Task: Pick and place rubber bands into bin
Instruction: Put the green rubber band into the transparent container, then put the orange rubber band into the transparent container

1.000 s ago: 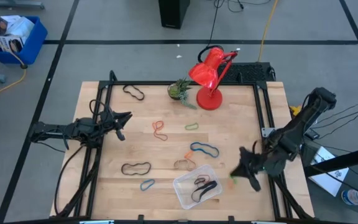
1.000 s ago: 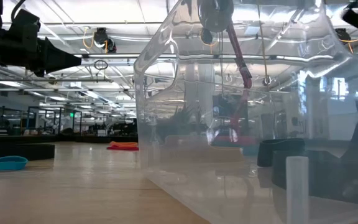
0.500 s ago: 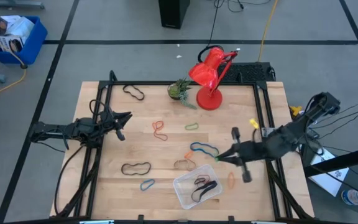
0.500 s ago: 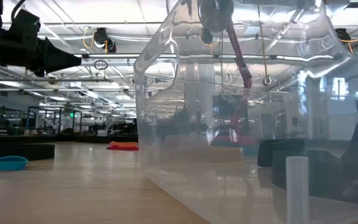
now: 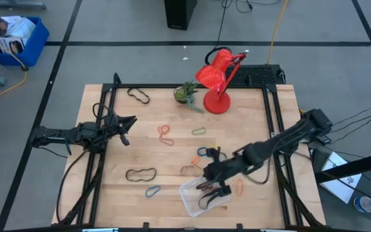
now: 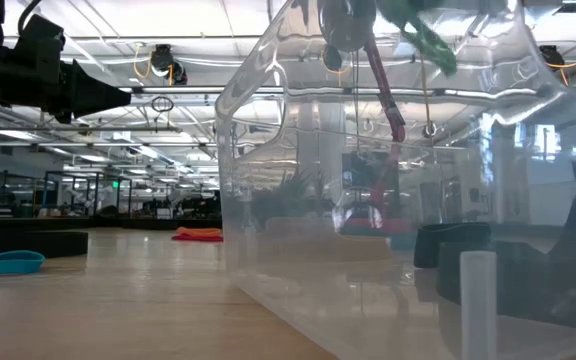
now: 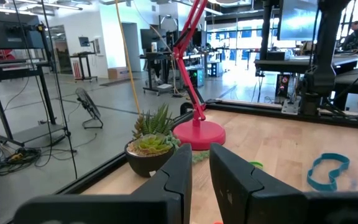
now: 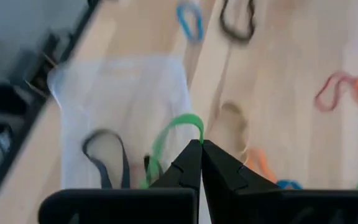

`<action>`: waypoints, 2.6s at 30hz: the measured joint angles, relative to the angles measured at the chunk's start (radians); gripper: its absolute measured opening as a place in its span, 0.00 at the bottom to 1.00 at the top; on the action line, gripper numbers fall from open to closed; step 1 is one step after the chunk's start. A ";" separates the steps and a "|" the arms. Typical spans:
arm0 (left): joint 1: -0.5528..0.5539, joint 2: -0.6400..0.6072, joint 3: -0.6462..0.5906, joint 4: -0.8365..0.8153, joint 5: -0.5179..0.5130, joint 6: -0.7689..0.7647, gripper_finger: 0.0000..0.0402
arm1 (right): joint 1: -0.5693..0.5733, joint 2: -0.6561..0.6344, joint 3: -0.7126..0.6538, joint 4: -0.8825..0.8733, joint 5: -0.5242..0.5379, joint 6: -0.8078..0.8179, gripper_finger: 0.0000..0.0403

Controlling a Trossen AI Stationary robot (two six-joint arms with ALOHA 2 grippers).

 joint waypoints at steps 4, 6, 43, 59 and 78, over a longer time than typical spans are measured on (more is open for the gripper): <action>0.000 0.000 0.000 0.000 0.000 0.000 0.16 | 0.000 0.096 0.000 -0.028 -0.018 -0.001 0.00; 0.000 0.000 0.000 0.000 0.000 0.000 0.16 | 0.003 0.138 0.000 -0.027 -0.026 -0.001 0.00; 0.000 0.000 0.000 0.000 0.000 0.000 0.16 | 0.056 0.008 -0.001 -0.248 -0.156 0.164 0.30; 0.000 0.000 0.000 0.000 0.000 0.000 0.16 | 0.191 -0.119 -0.107 -0.369 -0.073 0.138 0.28; 0.000 0.000 0.000 0.000 0.000 0.000 0.16 | 0.221 -0.120 -0.567 0.070 -0.074 0.138 0.28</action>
